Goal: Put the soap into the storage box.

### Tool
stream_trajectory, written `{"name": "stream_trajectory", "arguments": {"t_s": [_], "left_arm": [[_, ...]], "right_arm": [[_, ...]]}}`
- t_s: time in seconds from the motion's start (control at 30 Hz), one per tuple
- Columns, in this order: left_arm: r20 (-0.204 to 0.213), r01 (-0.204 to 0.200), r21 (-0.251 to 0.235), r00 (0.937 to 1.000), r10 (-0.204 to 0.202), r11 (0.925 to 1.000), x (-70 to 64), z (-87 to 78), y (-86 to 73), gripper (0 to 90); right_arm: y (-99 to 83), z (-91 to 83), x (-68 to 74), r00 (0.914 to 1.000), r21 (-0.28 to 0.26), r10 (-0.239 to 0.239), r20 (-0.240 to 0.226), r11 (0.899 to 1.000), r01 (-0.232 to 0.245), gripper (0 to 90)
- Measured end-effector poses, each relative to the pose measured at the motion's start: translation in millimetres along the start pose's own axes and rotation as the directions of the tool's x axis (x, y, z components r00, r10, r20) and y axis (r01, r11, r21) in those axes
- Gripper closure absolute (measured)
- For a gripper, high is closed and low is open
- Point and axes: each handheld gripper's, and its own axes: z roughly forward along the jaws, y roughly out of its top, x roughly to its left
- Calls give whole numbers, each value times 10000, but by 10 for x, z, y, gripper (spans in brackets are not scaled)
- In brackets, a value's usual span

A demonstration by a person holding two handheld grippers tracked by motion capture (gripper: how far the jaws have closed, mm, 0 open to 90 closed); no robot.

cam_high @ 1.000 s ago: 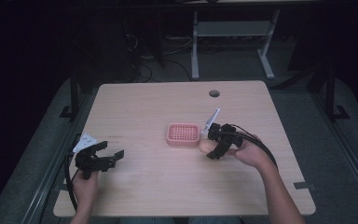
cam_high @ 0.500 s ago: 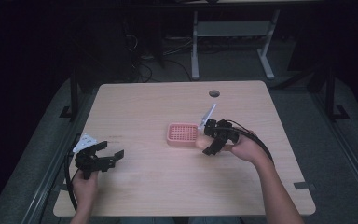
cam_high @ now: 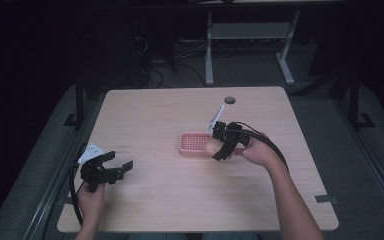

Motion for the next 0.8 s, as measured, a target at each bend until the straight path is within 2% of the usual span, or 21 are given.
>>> {"name": "stream_trajectory", "arguments": {"t_s": [0.3, 0.43, 0.8], "left_arm": [[-6, 28, -31, 10000, -28, 10000, 3, -8, 3, 142], [-4, 3, 18, 10000, -3, 10000, 7, -9, 2, 142], [23, 15, -53, 10000, -15, 10000, 13, -14, 1, 142]], "right_arm": [[162, 13, -68, 10000, 57, -89, 2, 9999, 89, 319], [212, 19, -96, 10000, -96, -45, -59, 9999, 45, 319], [402, 15, -159, 9996, -34, -264, 52, 9996, 264, 319]]}}
